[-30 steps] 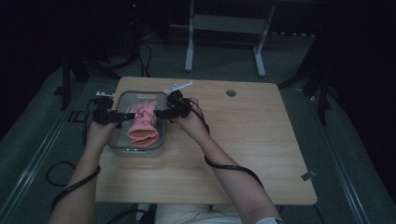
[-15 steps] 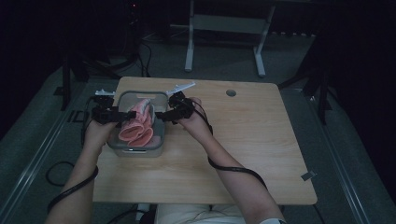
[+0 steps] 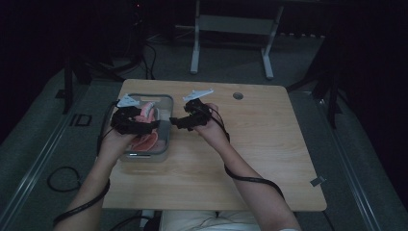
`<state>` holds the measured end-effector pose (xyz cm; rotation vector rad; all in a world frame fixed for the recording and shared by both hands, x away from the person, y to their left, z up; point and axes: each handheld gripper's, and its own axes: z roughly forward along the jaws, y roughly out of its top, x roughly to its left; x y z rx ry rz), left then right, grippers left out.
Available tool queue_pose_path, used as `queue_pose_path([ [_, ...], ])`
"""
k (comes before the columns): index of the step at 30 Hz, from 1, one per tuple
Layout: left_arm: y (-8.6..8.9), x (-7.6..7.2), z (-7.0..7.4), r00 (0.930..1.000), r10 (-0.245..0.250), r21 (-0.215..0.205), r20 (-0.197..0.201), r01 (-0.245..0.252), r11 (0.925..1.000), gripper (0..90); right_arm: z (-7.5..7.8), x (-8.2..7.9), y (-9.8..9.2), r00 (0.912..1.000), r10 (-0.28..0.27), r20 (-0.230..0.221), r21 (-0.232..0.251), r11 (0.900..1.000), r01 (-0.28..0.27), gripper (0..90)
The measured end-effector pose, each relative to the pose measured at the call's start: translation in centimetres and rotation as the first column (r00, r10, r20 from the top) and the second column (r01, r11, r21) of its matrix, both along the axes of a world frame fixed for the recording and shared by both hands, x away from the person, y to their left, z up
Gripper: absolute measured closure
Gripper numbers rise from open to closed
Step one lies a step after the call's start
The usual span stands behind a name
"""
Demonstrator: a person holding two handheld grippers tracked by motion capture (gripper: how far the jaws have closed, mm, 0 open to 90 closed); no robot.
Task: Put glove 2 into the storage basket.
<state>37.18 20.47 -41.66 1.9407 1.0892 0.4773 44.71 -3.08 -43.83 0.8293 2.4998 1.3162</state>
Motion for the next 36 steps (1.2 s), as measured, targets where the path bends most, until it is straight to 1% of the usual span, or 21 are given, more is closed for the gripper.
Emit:
queue_pose_path([
  [1,-1.4,-0.5,0.2,0.999,-0.043,0.005,0.011,0.043,0.9991,11.7,0.0,0.0,0.0,1.0,0.0,0.0,0.0,1.0,0.0,20.7],
  [3,-2.5,-1.0,0.3,0.9971,-0.071,0.009,0.026,0.071,0.9974,11.7,-0.3,-0.4,-1.6,1.0,-0.002,0.005,0.003,1.0,0.002,19.8],
  [4,-3.0,-1.2,0.4,0.9956,-0.088,0.014,0.034,0.087,0.9961,11.7,-0.3,-0.4,-1.6,1.0,-0.002,0.005,0.003,1.0,0.002,19.8],
  [8,-5.3,-2.3,0.6,0.9878,-0.143,0.015,0.063,0.142,0.9897,11.7,-0.5,-0.8,-3.1,0.9999,-0.012,0.012,0.006,1.0,0.012,19.5],
  [10,-6.5,-2.8,0.4,0.9837,-0.162,0.04,0.079,0.159,0.9865,11.7,-0.6,-1.0,-3.8,0.9998,-0.016,0.015,0.004,1.0,0.016,19.4],
  [11,-7.0,-2.9,0.2,0.9806,-0.178,0.054,0.083,0.174,0.9833,11.7,-0.6,-1.1,-4.2,0.9997,-0.02,0.017,0.002,1.0,0.02,19.4],
  [12,-7.0,-2.9,0.2,0.9806,-0.178,0.054,0.083,0.174,0.9833,11.7,-0.6,-1.1,-4.2,0.9997,-0.02,0.017,0.002,1.0,0.02,19.4],
  [13,-8.2,-3.3,-0.3,0.9741,-0.213,0.072,0.075,0.208,0.9755,11.7,-0.7,-1.3,-5.3,0.9994,-0.028,0.02,-0.002,1.0,0.028,19.3],
  [15,-9.0,-3.5,-0.7,0.9683,-0.241,0.07,0.066,0.236,0.9692,11.7,-0.8,-1.4,-5.9,0.9993,-0.032,0.021,-0.005,0.999,0.032,19.1],
  [17,-9.6,-3.6,-1.1,0.964,-0.258,0.06,0.062,0.255,0.9651,11.7,-1.0,-1.7,-6.8,0.9991,-0.036,0.022,-0.008,0.999,0.036,18.9],
  [18,-10.1,-3.8,-1.4,0.9607,-0.271,0.058,0.058,0.268,0.9616,11.7,-1.1,-1.7,-7.1,0.9991,-0.034,0.023,-0.008,0.999,0.035,18.9],
  [21,-11.2,-4.2,-2.2,0.9543,-0.295,0.064,0.048,0.292,0.9543,11.7,-1.8,-2.3,-8.3,0.9996,-0.014,0.026,-0.007,1.0,0.015,18.4],
  [25,-12.8,-4.7,-3.5,0.9409,-0.338,0.071,0.026,0.335,0.9394,11.7,-2.6,-3.1,-9.7,0.9993,0.009,0.035,-0.017,1.0,-0.009,17.4],
  [26,-13.1,-4.7,-3.8,0.9379,-0.346,0.064,0.023,0.344,0.9368,11.7,-2.8,-3.3,-10.0,0.9994,0.012,0.034,-0.019,1.0,-0.011,16.6],
  [28,-13.6,-4.9,-4.5,0.935,-0.354,0.055,0.01,0.353,0.9339,11.7,-3.3,-3.7,-10.6,0.9994,0.014,0.032,-0.028,1.0,-0.013,16.7],
  [29,-13.6,-4.9,-4.5,0.935,-0.354,0.055,0.01,0.353,0.9339,11.7,-3.3,-3.7,-10.6,0.9994,0.014,0.032,-0.028,1.0,-0.013,16.7],
  [30,-14.1,-5.1,-4.9,0.9318,-0.363,0.058,0.003,0.362,0.9303,11.7,-3.6,-3.9,-10.9,0.9993,0.022,0.03,-0.021,1.0,-0.022,16.7],
  [31,-14.4,-5.3,-5.1,0.9277,-0.373,0.067,0.0,0.372,0.9256,11.7,-4.2,-4.3,-11.5,0.9989,0.027,0.039,-0.013,1.0,-0.027,16.7],
  [33,-14.8,-5.7,-5.5,0.9207,-0.39,0.082,0.0,0.389,0.9176,11.7,-4.9,-4.7,-12.1,0.9983,0.043,0.04,-0.016,0.999,-0.043,16.7],
  [35,-15.2,-6.0,-5.9,0.914,-0.406,0.071,-0.004,0.405,0.9116,11.7,-5.7,-5.0,-12.6,0.9982,0.05,0.034,-0.028,0.998,-0.049,16.7],
  [36,-15.3,-6.1,-6.2,0.9102,-0.414,0.073,-0.008,0.414,0.9075,11.7,-6.2,-5.2,-12.8,0.9984,0.048,0.029,-0.034,0.998,-0.047,16.7],
])
